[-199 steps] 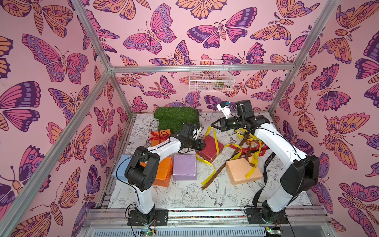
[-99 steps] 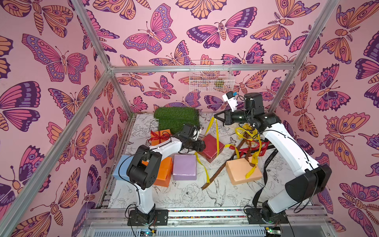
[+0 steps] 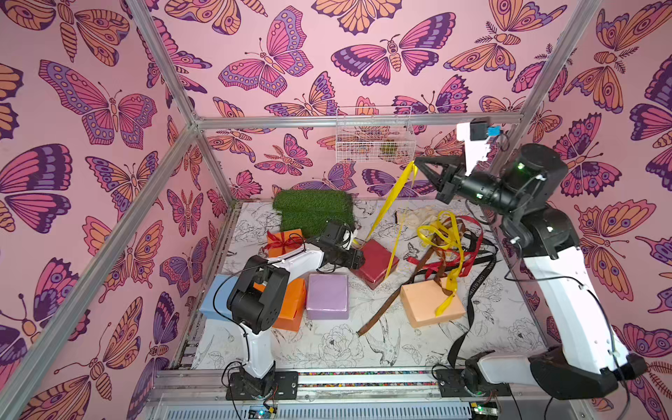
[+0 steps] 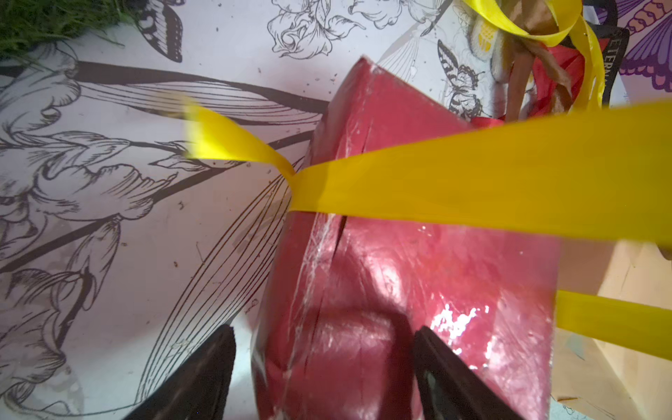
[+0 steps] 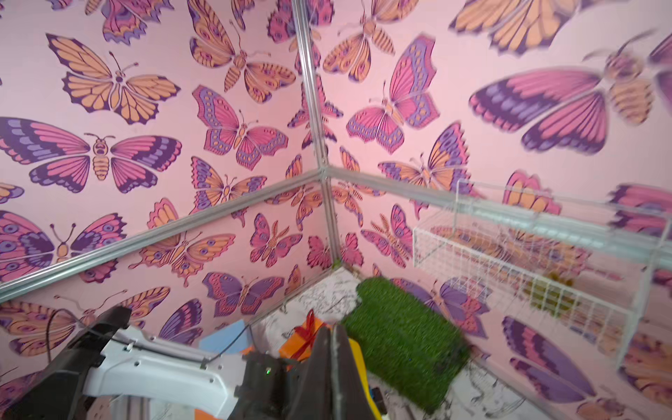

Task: Untie the ribbon bows on the gift boxes
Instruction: Pull the ribbon from the gift box.

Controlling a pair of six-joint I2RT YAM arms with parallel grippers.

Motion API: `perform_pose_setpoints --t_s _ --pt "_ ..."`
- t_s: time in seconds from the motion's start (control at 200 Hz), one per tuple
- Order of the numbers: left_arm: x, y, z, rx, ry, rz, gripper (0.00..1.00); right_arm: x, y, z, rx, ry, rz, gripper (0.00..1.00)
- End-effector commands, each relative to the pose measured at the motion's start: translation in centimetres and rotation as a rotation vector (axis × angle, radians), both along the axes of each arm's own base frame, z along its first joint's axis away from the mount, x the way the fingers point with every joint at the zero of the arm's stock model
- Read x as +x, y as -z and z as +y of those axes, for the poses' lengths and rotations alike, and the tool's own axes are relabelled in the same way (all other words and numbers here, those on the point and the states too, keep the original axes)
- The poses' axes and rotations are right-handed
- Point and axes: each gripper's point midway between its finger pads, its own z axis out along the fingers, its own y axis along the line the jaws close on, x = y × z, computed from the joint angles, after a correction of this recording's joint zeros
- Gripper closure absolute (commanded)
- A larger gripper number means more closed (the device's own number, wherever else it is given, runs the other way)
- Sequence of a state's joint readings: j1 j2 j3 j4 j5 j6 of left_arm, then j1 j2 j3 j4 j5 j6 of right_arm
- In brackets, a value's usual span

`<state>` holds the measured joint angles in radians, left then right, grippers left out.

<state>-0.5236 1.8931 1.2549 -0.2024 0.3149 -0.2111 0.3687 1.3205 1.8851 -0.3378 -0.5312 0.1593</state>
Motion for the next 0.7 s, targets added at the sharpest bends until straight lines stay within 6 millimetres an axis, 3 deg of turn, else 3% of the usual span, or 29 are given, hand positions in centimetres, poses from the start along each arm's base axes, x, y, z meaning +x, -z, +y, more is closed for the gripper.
perform_pose_setpoints --t_s 0.0,0.23,0.501,0.696 --pt "0.1 1.1 -0.1 0.009 -0.001 0.022 0.22 -2.4 -6.0 -2.7 0.06 0.119 -0.249 1.0" --pt "0.3 1.3 -0.2 0.01 -0.007 0.025 0.22 -7.4 -11.3 -4.8 0.141 0.137 -0.478 1.0" --pt "0.5 1.5 -0.3 0.009 -0.015 0.03 0.22 -10.3 -15.6 -6.2 0.217 0.167 -0.669 1.0" --pt "0.6 1.4 -0.2 0.011 -0.017 0.025 0.22 -12.0 -18.8 -8.3 0.215 0.3 -0.802 1.0"
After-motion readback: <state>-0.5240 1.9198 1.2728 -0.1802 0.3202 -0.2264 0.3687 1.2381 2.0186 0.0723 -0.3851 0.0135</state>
